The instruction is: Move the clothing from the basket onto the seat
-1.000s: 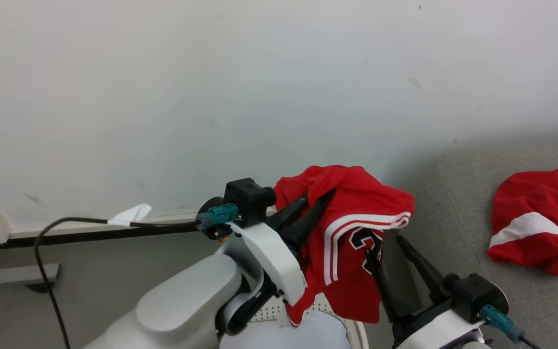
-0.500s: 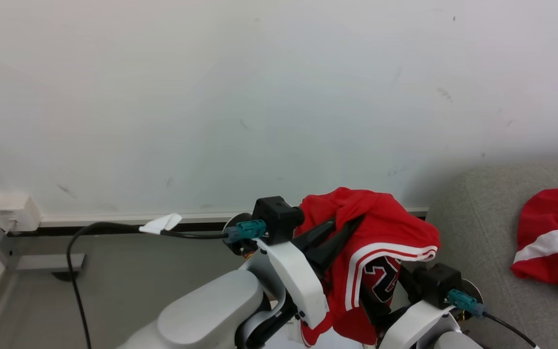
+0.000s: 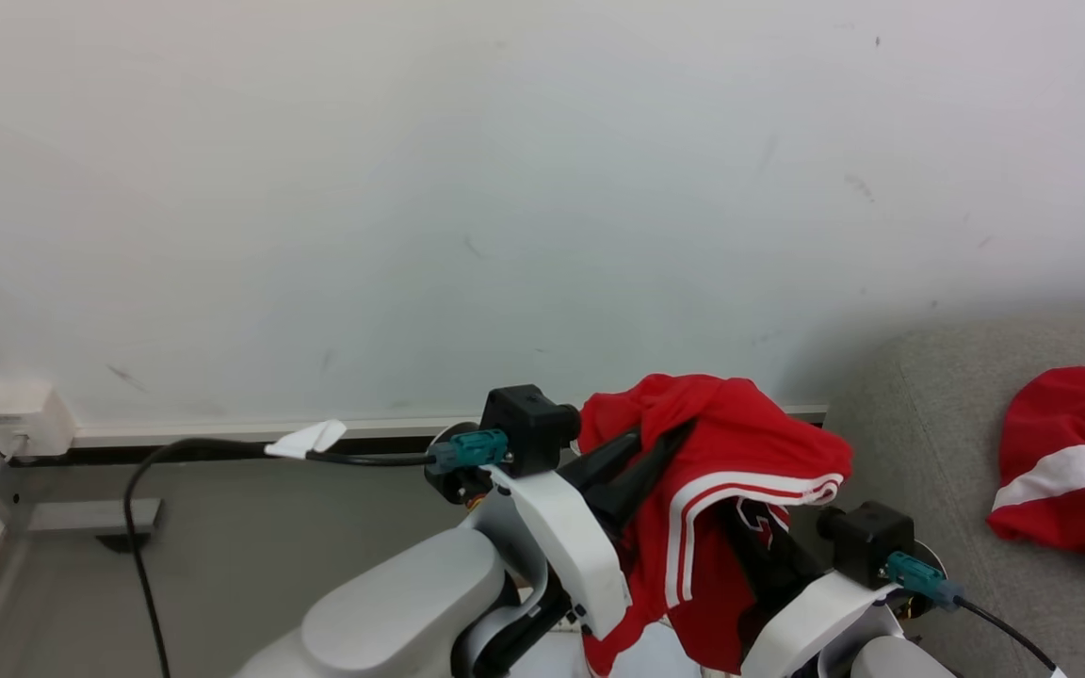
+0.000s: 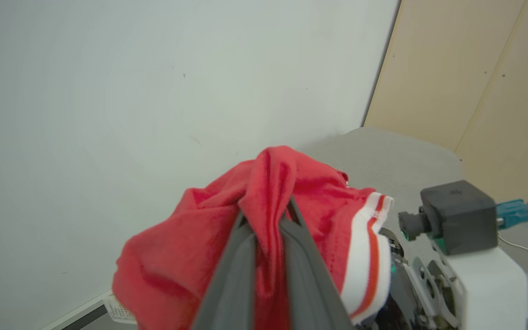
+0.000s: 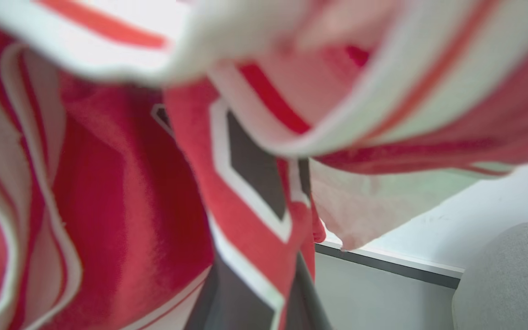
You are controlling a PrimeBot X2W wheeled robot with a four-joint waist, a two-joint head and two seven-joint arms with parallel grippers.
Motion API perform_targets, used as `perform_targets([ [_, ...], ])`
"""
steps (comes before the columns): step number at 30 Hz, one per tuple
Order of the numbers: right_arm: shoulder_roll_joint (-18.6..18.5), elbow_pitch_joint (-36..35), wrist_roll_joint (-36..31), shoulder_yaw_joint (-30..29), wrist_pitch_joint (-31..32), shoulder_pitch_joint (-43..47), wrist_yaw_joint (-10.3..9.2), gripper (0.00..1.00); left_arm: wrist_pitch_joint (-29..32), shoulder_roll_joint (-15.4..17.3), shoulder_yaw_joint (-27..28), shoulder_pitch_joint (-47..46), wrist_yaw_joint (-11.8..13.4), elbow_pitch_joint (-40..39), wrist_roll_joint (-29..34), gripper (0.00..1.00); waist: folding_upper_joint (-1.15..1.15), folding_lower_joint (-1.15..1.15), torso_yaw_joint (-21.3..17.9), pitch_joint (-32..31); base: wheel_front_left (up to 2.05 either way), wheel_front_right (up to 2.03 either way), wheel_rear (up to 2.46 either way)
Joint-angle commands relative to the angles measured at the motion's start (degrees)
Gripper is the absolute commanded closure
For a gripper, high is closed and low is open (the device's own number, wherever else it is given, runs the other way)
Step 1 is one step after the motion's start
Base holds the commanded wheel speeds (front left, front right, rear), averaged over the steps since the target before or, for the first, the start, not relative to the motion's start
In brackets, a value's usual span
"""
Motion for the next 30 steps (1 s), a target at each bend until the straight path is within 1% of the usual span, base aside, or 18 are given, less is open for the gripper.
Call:
perform_targets([
  [1,-0.2,-0.4,0.0,-0.5,0.0,1.0,-0.13,1.00,-0.2,0.3,0.2,0.6,0.1,0.2,-0.3,1.00,0.00,0.00,-0.3,0.2,0.00,0.00,0.00],
  [5,-0.1,-2.2,0.5,-2.3,0.0,1.4,-0.13,1.00,-0.4,0.6,0.2,0.8,0.0,0.2,-0.6,1.00,0.00,0.00,-1.2,0.7,0.00,0.00,0.00],
  [10,-0.3,-4.1,0.1,-5.5,0.0,2.2,-0.13,1.00,-0.2,0.6,-0.2,1.5,-0.8,-0.2,-1.3,1.00,0.00,0.00,-2.5,1.2,0.00,0.00,0.00],
  [12,-0.3,-4.9,0.0,-6.7,0.0,2.3,-0.13,1.00,-0.4,0.5,-0.2,1.6,-0.4,-0.4,-1.2,1.00,0.00,0.00,-3.2,1.3,0.00,0.00,0.00],
  [13,-0.3,-5.4,-0.1,-7.4,0.0,2.4,-0.13,1.00,-0.6,0.4,-0.1,1.7,-0.2,-0.4,-1.1,0.75,0.00,0.00,-3.5,1.4,0.00,0.00,0.00],
  [14,-0.4,-5.9,-0.3,-8.1,0.0,2.6,-0.13,1.00,-0.8,0.4,-0.2,1.8,0.1,-0.5,-0.8,0.43,0.00,0.00,-3.9,1.5,0.00,0.00,0.00],
  [15,-0.5,-6.3,-0.4,-8.9,0.0,2.9,-0.13,1.00,-0.8,0.3,-0.3,2.0,0.0,-0.5,-0.8,0.00,0.00,0.00,-4.2,1.6,0.00,0.00,0.00],
  [22,-2.0,-9.6,-1.4,-14.5,0.0,3.3,-0.13,1.00,-1.3,0.6,-0.5,2.6,0.1,-1.2,-0.5,0.00,0.00,0.00,-7.4,2.1,0.00,0.00,0.00],
  [30,-4.4,-14.3,-2.8,-19.4,0.0,3.9,-0.13,1.00,-2.2,1.7,-0.2,4.0,0.6,-1.4,0.1,0.00,0.00,0.00,-13.2,3.1,0.00,0.00,0.00],
])
